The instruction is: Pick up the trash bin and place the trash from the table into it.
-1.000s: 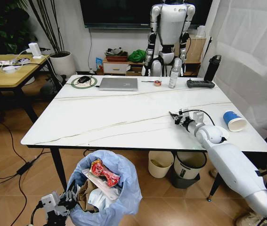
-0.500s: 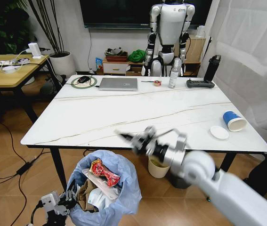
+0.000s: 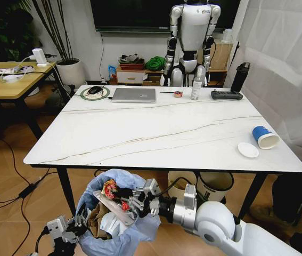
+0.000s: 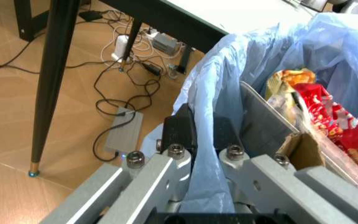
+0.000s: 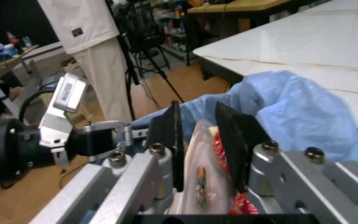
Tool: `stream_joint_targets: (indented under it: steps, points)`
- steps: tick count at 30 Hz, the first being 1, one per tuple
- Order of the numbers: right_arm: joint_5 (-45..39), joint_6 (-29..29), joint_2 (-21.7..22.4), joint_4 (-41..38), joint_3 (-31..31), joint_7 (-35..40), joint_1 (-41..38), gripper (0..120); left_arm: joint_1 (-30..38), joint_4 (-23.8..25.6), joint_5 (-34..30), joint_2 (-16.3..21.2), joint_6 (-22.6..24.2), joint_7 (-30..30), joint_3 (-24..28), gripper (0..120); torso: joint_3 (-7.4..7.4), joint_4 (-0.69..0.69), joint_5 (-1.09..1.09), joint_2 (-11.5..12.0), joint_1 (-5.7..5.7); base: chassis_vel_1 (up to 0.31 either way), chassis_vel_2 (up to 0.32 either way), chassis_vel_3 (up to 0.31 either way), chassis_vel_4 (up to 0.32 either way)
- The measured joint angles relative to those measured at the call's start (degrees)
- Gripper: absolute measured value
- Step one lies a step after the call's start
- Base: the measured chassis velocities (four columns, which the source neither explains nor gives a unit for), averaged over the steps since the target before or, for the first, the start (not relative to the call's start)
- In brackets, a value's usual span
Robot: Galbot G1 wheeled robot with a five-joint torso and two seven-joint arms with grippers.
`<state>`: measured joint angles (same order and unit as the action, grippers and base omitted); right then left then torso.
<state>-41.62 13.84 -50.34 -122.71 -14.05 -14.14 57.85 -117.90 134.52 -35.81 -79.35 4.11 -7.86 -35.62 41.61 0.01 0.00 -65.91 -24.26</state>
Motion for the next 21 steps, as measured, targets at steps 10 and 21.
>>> stream_joint_targets:
  steps: [10,21]
  points:
    - [-0.16,-12.33,0.44,1.92,10.54,12.66,6.56,63,0.33,-0.44,0.73,1.09,-0.20,0.14,0.95,0,0.00,0.01,0.01,0.00,0.00,0.000,0.000,0.000,0.000]
    - [3.80,-16.76,-3.44,4.14,38.22,15.53,25.79,98,2.34,-3.50,1.33,3.88,-0.95,0.65,2.51,0,0.00,-0.02,-0.02,0.00,-0.01,0.000,0.000,0.000,0.000]
